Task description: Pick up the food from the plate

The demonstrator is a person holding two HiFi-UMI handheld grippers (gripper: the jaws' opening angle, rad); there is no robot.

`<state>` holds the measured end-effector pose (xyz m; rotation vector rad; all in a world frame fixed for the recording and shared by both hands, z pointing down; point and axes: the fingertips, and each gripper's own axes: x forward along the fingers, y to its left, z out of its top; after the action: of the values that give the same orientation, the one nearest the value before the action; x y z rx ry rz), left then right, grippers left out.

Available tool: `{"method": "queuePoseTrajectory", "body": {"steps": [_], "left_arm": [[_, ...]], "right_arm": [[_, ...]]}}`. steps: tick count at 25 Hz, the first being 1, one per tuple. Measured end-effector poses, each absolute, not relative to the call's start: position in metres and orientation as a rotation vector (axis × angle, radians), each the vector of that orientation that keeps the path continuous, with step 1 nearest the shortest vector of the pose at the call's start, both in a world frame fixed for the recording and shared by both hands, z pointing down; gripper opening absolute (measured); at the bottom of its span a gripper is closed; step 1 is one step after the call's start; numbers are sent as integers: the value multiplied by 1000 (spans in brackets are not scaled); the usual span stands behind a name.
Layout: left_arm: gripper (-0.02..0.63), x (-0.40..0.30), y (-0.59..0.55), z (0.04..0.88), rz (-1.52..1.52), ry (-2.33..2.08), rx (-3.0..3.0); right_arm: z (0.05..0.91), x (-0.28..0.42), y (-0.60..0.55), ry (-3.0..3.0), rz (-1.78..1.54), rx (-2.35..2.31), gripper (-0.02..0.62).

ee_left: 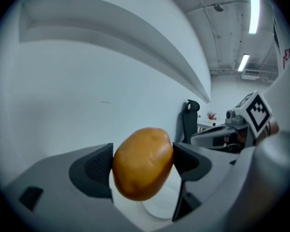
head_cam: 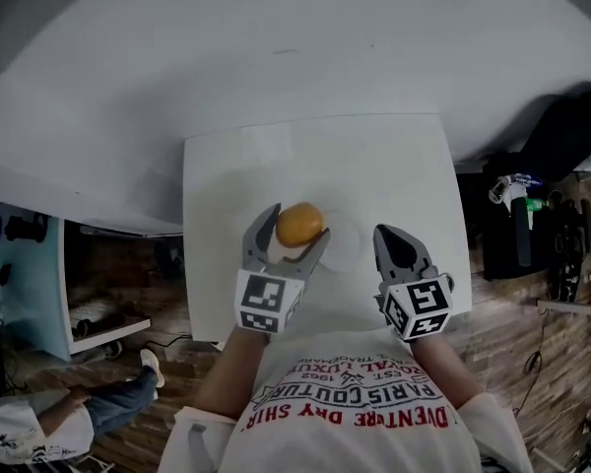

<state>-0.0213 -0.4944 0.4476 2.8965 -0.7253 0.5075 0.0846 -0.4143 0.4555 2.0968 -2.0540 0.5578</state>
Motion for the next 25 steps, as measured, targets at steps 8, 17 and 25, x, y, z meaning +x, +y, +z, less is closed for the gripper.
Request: {"method": "queuePoseTrajectory", "body": {"steps": [8, 17, 25], "left_arm": [[380, -74, -509, 404, 274, -1027, 2826], [380, -84, -510, 403, 254, -1043, 2807], [380, -76, -506, 398, 239, -1020, 2840]], "right_arm": [[422, 49, -438, -2171, 369, 2054, 9], [417, 32, -438, -2200, 336, 2016, 9], [417, 36, -433, -2169, 331, 2042, 9]]}}
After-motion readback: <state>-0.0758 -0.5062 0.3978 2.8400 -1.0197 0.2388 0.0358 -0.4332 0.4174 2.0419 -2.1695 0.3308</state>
